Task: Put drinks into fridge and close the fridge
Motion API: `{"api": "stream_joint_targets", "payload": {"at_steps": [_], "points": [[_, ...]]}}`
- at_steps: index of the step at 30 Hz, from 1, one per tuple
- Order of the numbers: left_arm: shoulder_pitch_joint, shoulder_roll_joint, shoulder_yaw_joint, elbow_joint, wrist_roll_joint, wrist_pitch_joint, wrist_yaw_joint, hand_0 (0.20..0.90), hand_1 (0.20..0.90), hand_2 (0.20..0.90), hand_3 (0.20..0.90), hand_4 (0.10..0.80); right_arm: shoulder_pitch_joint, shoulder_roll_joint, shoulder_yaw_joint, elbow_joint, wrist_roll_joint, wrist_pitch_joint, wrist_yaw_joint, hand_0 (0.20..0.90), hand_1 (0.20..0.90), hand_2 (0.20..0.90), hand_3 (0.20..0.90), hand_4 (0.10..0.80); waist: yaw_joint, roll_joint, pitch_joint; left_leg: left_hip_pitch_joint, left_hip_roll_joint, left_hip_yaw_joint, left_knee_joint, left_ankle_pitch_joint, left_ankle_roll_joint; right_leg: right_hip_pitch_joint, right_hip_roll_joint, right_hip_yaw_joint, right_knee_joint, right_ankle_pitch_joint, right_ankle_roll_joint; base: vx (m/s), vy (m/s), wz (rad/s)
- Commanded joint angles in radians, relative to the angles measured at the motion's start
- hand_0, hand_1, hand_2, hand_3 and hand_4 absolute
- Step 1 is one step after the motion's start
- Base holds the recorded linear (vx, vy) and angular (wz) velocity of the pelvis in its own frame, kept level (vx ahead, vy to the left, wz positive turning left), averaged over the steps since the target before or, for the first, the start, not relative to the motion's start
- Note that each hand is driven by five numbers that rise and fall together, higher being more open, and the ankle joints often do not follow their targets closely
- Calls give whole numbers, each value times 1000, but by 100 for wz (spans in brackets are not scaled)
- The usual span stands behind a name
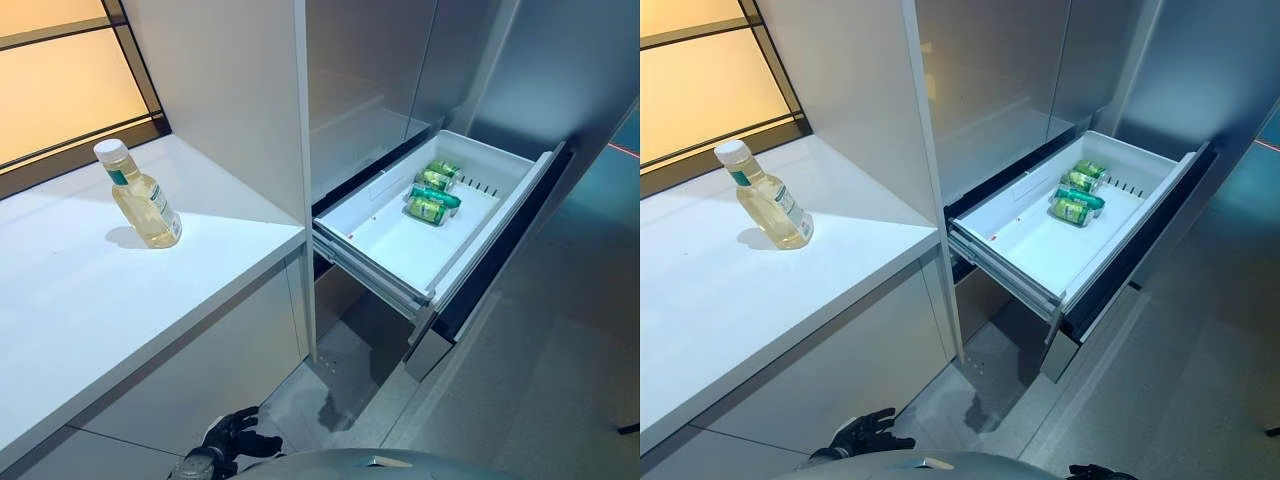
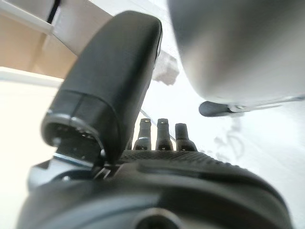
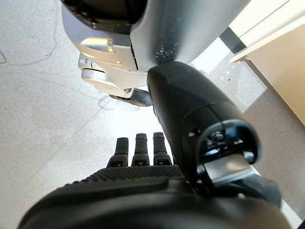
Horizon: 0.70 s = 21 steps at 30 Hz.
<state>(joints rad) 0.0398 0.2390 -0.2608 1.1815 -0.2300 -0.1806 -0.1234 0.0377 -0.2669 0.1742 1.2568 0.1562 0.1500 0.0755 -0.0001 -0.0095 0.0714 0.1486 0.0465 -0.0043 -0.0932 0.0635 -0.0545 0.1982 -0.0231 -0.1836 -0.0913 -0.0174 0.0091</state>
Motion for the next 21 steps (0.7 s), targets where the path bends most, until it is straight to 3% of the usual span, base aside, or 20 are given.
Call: {"api": "stream_joint_targets", "payload": {"at_steps": [1, 4, 9, 14, 21], "points": [[-95, -11, -42, -66, 78, -114, -13, 900, 900, 900, 900, 800, -54, 24, 39, 10, -3, -3, 42, 900, 900, 900, 900, 800, 21, -21, 29, 21, -65, 57, 6, -95, 68, -47, -21, -2, 57, 13, 60, 0, 0, 0], [-118, 3, -98, -111, 187, -167, 41, 900, 900, 900, 900, 800, -54, 21, 48, 4, -7, 1, 46, 900, 900, 900, 900, 800, 16, -19, 31, 22, -65, 58, 6, -96, 68, -50, -19, 4, 61, 14, 62, 0, 0, 0], [-155, 35, -170, -208, 305, -190, 67, 900, 900, 900, 900, 800, -61, 8, 66, -7, -14, 7, 54, 900, 900, 900, 900, 800, 8, -14, 36, 22, -63, 63, 6, -97, 66, -54, -19, 9, 62, 15, 66, 0, 0, 0], [-203, 92, -255, -370, 317, -107, -46, 900, 900, 900, 900, 800, -66, -13, 80, -26, -29, 12, 65, 900, 900, 900, 900, 800, -5, -4, 39, 14, -59, 69, 6, -93, 61, -66, -19, 13, 67, 18, 72, -25, 14, -3], [-228, 108, -297, -445, 204, -94, -156, 900, 900, 900, 900, 800, -74, -22, 93, -46, -39, 19, 68, 900, 900, 900, 900, 800, -16, 1, 42, 9, -58, 72, 6, -89, 64, -72, -18, 17, 68, 20, 70, -6, 4, -2]]}}
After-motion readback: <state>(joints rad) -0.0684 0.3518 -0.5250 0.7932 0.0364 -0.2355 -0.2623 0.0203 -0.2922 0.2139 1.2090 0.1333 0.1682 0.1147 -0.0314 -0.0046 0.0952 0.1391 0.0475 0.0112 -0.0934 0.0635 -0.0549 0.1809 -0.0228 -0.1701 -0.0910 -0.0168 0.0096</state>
